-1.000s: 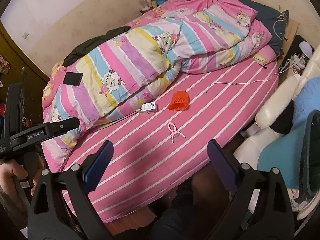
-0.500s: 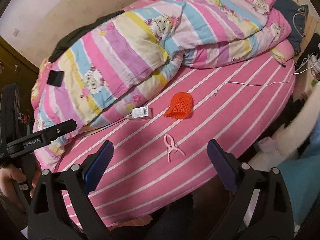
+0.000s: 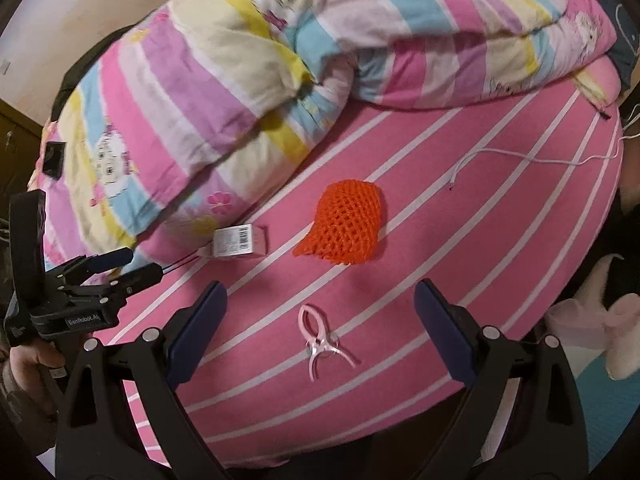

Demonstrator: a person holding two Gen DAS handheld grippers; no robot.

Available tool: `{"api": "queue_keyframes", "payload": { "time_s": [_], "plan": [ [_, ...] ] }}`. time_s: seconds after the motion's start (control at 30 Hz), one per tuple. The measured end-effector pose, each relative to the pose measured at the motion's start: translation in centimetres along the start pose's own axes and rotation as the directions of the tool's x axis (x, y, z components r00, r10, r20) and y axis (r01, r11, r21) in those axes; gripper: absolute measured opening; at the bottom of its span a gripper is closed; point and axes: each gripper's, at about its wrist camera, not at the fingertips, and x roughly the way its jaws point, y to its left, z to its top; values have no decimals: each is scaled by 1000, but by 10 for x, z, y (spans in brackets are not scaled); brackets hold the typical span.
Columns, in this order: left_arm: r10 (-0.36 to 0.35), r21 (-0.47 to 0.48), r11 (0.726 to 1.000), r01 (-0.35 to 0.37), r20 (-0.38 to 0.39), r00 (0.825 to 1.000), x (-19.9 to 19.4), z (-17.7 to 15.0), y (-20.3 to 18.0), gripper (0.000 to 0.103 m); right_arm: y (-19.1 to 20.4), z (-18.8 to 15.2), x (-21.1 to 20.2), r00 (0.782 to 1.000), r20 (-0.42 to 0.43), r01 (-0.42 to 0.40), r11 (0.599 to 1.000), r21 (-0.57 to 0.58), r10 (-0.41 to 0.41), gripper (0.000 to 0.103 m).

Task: Collect trash
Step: 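Grasp the orange foam net with the right tool while the left tool approaches the white box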

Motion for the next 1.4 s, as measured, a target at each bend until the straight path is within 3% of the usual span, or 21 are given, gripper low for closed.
{"api": "queue_keyframes", "payload": {
  "time_s": [0.33,0.57,0.77,0.93,1.0,1.23,1.27,1.4],
  "plan": [
    [-31,41,999,35,-86,996,66,8,-3,87,-16,13,58,999,-45,-7,998,64,10,93],
    [-32,-28,999,28,-151,988,105,6,10,87,-24,30,86,998,-60,4,997,78,1,93],
    [-78,-45,996,71,-189,979,123,2,17,85,-30,37,112,996,-88,14,996,87,-6,93],
    [-125,-87,990,109,-219,968,137,-4,23,66,-33,41,133,994,-108,23,996,91,-13,93],
    [-120,-91,991,102,-225,967,138,-7,25,52,-34,43,140,994,-110,29,996,90,-19,94],
    [-101,-97,992,80,-229,968,141,-4,29,33,-34,45,163,989,-145,42,997,69,-32,93],
    [-83,-90,994,64,-232,969,142,-4,29,27,-34,43,166,988,-150,32,997,64,-23,88],
    [-27,-74,997,10,-236,971,141,-5,30,10,-35,38,171,985,-171,16,998,55,-6,34]
  ]
}}
